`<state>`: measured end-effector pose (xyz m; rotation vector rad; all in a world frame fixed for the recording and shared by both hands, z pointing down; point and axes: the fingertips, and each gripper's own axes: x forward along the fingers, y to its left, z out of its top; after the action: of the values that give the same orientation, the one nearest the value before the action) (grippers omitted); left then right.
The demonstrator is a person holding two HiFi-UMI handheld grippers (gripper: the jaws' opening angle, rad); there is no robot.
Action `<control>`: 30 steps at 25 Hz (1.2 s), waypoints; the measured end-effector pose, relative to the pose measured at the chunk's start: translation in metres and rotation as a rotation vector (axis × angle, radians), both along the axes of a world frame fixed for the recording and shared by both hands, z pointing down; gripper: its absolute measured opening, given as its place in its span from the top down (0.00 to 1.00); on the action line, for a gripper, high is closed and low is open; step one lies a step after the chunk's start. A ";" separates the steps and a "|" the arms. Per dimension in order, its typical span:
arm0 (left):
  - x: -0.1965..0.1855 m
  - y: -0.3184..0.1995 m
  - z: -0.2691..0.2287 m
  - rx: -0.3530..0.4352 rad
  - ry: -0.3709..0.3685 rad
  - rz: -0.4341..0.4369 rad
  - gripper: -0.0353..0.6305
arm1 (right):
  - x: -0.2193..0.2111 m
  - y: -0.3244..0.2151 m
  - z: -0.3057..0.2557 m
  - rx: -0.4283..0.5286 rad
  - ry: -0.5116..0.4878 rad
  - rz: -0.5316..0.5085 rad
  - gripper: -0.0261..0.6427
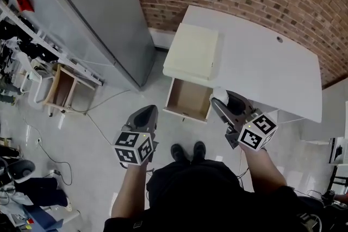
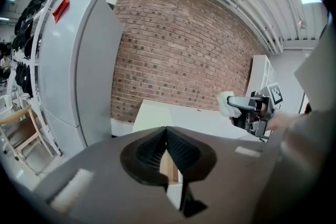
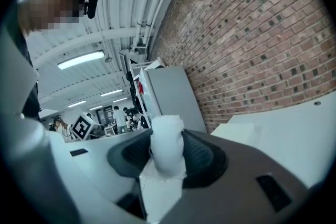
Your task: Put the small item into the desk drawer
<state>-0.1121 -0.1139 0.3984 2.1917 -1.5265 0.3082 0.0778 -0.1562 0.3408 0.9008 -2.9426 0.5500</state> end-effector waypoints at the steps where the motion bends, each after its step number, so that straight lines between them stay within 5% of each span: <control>1: -0.005 0.000 0.000 0.004 0.009 -0.002 0.93 | -0.007 -0.001 0.001 -0.003 0.008 -0.004 0.71; 10: -0.054 -0.004 0.013 0.046 0.011 0.000 0.93 | -0.069 0.001 0.016 -0.006 0.094 -0.027 0.71; 30: -0.041 -0.067 0.137 -0.172 0.061 -0.006 0.93 | -0.103 -0.054 0.178 -0.220 0.281 -0.177 0.71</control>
<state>-0.1532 -0.1813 0.5351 2.0441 -1.4188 0.3543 -0.0251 -0.2102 0.5188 0.6288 -2.6125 0.6602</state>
